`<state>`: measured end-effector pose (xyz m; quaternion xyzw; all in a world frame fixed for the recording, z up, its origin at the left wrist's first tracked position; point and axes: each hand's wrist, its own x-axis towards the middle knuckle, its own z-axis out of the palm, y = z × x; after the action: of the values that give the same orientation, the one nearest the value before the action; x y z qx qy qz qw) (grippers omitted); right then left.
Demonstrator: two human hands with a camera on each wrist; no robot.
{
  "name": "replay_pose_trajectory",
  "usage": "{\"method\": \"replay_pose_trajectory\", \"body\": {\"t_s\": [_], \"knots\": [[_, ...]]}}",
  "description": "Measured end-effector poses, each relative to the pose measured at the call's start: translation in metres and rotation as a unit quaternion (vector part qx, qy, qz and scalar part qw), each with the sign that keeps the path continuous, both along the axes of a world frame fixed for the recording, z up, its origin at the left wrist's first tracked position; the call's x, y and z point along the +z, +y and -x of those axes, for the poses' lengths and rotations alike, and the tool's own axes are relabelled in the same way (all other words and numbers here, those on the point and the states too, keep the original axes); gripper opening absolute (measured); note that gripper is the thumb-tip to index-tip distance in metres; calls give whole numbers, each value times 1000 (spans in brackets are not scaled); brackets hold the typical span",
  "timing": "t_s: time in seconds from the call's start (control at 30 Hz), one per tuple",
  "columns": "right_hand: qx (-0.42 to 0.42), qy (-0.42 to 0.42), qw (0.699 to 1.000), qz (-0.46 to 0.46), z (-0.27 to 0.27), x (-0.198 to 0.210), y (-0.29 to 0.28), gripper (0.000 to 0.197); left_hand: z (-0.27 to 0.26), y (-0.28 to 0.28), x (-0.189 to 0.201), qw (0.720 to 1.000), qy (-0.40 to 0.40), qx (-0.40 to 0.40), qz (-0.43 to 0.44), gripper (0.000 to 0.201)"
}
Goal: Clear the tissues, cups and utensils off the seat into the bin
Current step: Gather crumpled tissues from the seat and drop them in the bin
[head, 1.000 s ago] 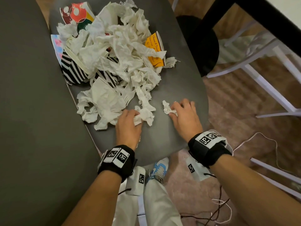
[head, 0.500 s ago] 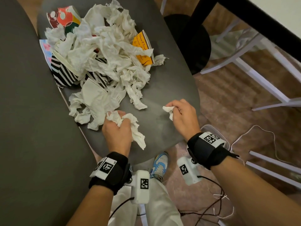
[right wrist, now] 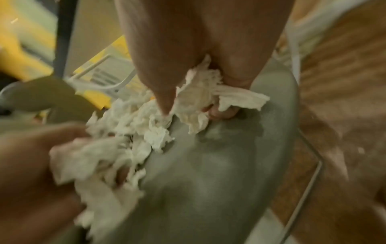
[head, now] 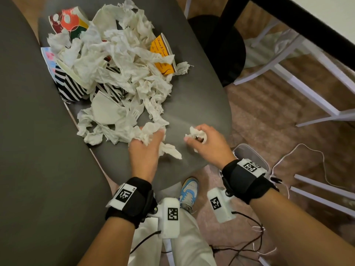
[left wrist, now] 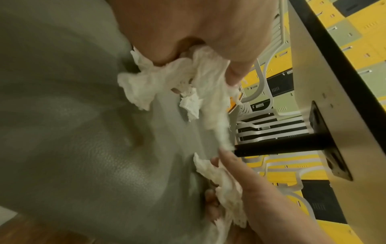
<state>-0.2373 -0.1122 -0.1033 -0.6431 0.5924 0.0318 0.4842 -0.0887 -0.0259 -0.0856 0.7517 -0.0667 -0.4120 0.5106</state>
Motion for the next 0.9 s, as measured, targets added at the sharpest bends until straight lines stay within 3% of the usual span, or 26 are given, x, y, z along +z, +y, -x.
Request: {"method": "replay_pose_trajectory", "body": {"t_s": [0.07, 0.13, 0.2, 0.3, 0.37, 0.57, 0.63, 0.77, 0.9], "knots": [[123, 66, 990, 37, 1, 0, 3, 38, -1, 4, -13, 998, -37, -25, -36, 31], [144, 75, 984, 68, 2, -2, 5, 30, -4, 8, -21, 993, -73, -32, -82, 50], [99, 62, 989, 86, 2, -2, 3, 25, -7, 12, -25, 989, -99, -26, -110, 46], [34, 19, 995, 90, 3, 2, 1, 16, -12, 18, -23, 978, -129, -21, -165, 20], [29, 3, 995, 96, 4, 5, 2, 12, -12, 20, -20, 964, -174, -55, -193, 24], [-20, -34, 996, 83, 8, 5, 2, 17, -16, 27, -20, 962, -180, -55, -199, 95], [-18, -34, 995, 88, 10, 6, 3, 22, -19, 34, -26, 957, -178, -35, -227, 91], [-10, -28, 995, 95, 17, 5, 4, 29, -23, 45, -37, 946, -201, -39, -249, 41], [-21, -21, 995, 93, 23, -1, 3, 30, -20, 42, -26, 957, -225, 37, -180, 43]]}}
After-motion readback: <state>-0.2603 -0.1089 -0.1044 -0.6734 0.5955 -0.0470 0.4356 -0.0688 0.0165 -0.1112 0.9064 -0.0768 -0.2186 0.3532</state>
